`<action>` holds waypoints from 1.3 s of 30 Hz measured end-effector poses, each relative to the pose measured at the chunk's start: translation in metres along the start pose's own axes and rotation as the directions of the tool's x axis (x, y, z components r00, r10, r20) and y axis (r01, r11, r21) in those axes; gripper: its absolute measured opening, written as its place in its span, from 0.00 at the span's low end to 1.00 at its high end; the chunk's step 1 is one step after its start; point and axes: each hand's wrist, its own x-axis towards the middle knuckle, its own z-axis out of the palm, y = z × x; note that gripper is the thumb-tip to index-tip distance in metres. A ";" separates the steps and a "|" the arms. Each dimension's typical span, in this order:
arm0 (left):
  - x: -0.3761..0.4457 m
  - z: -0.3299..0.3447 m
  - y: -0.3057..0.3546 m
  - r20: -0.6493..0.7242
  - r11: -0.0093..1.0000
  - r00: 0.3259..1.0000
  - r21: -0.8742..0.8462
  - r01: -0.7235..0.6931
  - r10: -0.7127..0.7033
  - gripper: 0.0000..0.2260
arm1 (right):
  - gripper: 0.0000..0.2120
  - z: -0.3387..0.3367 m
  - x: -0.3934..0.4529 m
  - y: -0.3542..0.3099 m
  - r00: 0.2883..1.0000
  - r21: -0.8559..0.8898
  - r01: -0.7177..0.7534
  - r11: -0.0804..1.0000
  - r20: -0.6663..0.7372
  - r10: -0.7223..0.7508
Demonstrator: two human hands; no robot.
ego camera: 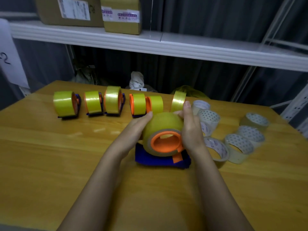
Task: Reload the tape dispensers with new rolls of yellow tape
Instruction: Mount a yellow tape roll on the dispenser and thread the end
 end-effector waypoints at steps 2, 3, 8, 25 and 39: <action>-0.004 -0.012 0.008 0.073 0.999 0.996 0.008 0.042 -0.042 0.12 | 0.34 -0.003 0.001 -0.006 0.988 -0.019 0.044 0.999 0.148 -0.041; -0.006 -0.016 0.009 0.148 0.999 0.989 0.050 0.013 -0.020 0.11 | 0.31 -0.002 0.002 -0.008 0.976 -0.041 0.097 0.994 0.198 -0.087; -0.025 -0.017 0.016 0.240 0.994 0.969 -0.068 0.081 -0.062 0.11 | 0.21 0.016 0.000 -0.003 0.936 -0.125 0.350 0.928 0.088 -0.341; -0.043 -0.003 -0.017 0.034 0.990 0.995 -0.105 -0.089 0.093 0.12 | 0.51 -0.001 -0.036 0.013 0.861 -0.187 -0.089 0.978 0.480 0.170; -0.046 0.001 -0.021 -0.003 0.975 0.993 -0.187 -0.117 0.118 0.15 | 0.49 0.000 -0.046 0.008 0.884 -0.257 -0.036 0.966 0.442 0.150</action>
